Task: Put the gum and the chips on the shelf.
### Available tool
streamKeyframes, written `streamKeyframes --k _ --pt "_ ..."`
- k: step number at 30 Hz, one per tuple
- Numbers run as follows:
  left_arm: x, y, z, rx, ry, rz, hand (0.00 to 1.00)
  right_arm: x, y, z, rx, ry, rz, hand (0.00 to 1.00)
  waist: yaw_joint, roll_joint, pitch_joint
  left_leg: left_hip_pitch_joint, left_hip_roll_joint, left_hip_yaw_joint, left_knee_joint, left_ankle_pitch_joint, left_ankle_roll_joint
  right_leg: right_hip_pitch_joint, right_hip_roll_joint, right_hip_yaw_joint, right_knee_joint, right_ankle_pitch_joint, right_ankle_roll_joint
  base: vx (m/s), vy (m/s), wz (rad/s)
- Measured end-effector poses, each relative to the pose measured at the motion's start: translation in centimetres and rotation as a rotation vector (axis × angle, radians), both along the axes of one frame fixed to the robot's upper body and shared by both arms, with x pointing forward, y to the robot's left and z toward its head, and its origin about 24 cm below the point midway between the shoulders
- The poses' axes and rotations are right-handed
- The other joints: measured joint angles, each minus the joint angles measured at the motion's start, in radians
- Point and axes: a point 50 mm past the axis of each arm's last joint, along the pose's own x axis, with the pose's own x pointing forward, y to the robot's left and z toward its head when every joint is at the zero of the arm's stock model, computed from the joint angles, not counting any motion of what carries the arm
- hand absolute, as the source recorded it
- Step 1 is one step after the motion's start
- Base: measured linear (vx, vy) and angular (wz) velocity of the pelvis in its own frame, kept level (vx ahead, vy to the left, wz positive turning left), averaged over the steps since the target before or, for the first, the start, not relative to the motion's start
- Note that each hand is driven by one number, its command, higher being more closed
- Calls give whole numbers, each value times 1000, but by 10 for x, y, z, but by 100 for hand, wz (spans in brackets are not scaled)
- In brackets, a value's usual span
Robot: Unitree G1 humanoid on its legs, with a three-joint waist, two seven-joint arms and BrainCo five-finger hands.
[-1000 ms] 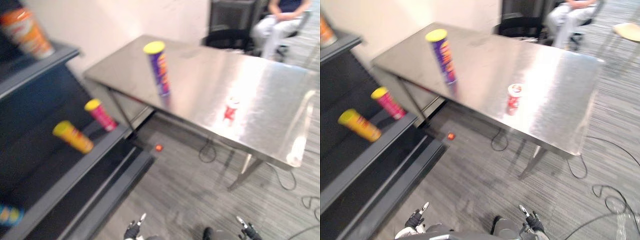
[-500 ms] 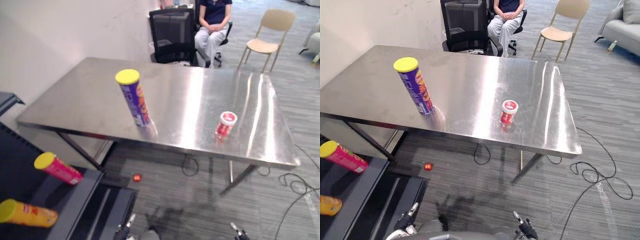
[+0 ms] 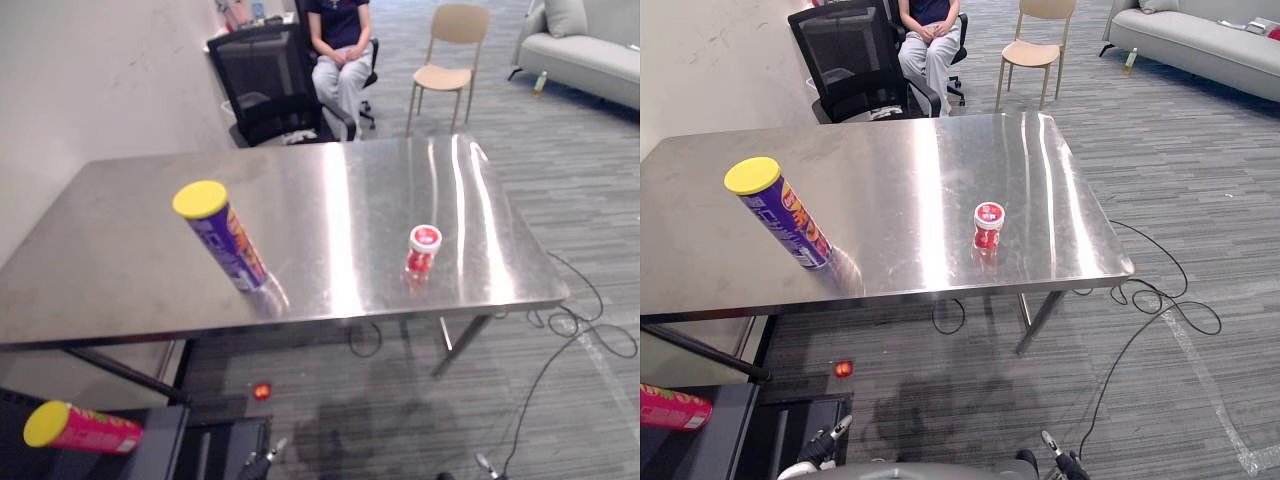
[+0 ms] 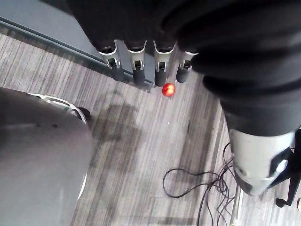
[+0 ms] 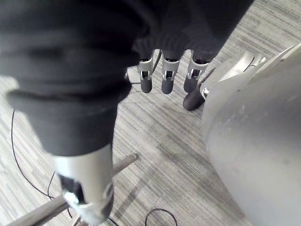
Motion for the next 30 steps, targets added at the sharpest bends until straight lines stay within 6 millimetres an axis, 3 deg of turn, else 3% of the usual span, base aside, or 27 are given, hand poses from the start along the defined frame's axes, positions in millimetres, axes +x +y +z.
streamKeyframes --k 4,5,7,10,12,14,15,17,18,20,21,23,30 --pt "0 2 0 5 1 -3 0 -5 -8 1 -18 11 -95 0 3 -12 1 30 -17 0 -107 68 -12 2 -4 -54 -43 -28 8 -127 -123 -9" --pt "1 2 1 14 1 -21 0 -9 -15 2 -27 10 -158 0 3 -23 4 40 -24 -2 -145 92 -16 -6 -7 -61 -44 -53 28 -155 -137 -2" --pt "-2 -1 0 8 11 -31 0 -18 -37 7 -70 4 -300 0 -2 -2 -1 68 -27 -37 -213 121 -23 -11 7 -66 -41 -61 30 -145 -114 -1" --pt "-5 1 -1 11 15 -19 0 -29 -80 22 -163 -60 -568 0 -6 -4 -3 63 -18 -56 -220 124 -25 -9 20 -68 -47 -61 28 -95 -54 0" --pt "-10 5 -1 13 23 15 0 -28 -122 45 -288 -140 -701 0 -16 -11 -7 59 -18 -51 -220 124 -26 -12 21 -62 -59 -57 22 -28 -18 -6" --pt "-18 7 -1 18 37 41 0 -19 -146 64 -373 -210 -730 0 -32 -17 -12 59 -19 -46 -220 124 -30 -15 21 -54 -58 -55 19 24 4 -14" --pt "-22 9 -2 20 45 65 0 -6 -165 85 -472 -281 -741 0 -33 -23 -21 58 -18 -30 -220 118 -35 -26 22 -45 -56 -52 16 55 9 -20" --pt "-24 10 -2 19 47 87 0 11 -179 111 -582 -366 -716 0 -32 -26 -24 59 -17 -19 -220 112 -37 -32 25 -32 -55 -47 8 74 -1 -28" --pt "-27 10 -2 16 50 115 0 32 -188 142 -700 -461 -664 0 -32 -27 -30 59 -12 0 -219 113 -34 -40 31 -17 -55 -36 15 119 -18 -33" --pt "-26 8 -2 11 43 149 0 53 -188 176 -819 -568 -609 0 -34 -25 -32 60 -8 6 -219 112 -35 -43 37 -4 -55 -30 20 99 -24 -18" --pt "-20 3 -1 4 18 170 0 70 -181 210 -945 -669 -549 0 -33 -21 -36 61 -2 6 -219 111 -36 -43 42 -5 -55 -29 18 61 -29 -2" --pt "-16 -2 -1 -5 1 174 0 82 -171 235 -1036 -744 -497 0 -33 -23 -39 61 5 5 -218 111 -36 -42 49 -5 -55 -25 13 68 -43 1" --pt "-12 -6 0 -1 -9 129 0 125 -112 285 -1162 -1021 -233 0 -30 -41 -54 57 17 -2 -220 108 -41 -44 60 -6 -55 -25 13 -3 -34 0"
